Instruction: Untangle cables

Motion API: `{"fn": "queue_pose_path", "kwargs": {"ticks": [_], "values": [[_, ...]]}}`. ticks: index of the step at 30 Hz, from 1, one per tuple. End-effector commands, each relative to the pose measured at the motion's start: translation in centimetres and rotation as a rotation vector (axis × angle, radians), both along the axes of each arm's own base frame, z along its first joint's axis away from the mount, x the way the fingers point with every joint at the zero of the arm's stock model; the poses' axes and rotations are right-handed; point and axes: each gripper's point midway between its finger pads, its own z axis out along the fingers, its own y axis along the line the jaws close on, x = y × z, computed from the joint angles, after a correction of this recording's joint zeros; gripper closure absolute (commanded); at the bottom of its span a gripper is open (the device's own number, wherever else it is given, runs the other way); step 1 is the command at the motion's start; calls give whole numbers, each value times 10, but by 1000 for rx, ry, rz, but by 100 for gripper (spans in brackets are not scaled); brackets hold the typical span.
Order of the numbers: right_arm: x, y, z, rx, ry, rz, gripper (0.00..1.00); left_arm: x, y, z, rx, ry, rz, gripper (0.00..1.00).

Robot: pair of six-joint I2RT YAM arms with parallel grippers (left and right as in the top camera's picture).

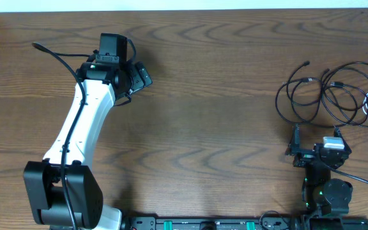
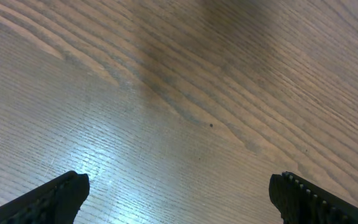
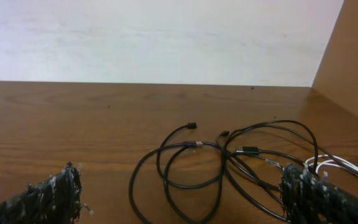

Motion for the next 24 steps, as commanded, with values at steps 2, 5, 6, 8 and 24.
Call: {"fn": "queue_pose_path", "kwargs": {"ticks": [2,5,6,8,24], "values": [[-1,-7,1,11,-6,-37,1,-2,3,-8,11,23,5,2],[-1,-7,1,11,-6,-37,1,-2,3,-8,11,23,5,2],[-1,-7,1,11,-6,-37,1,-2,3,-8,11,23,5,2],[-1,-7,1,11,-6,-37,1,-2,2,-8,11,23,5,2],[-1,-7,1,11,-6,-37,1,-4,13,-5,68,19,19,2]]}}
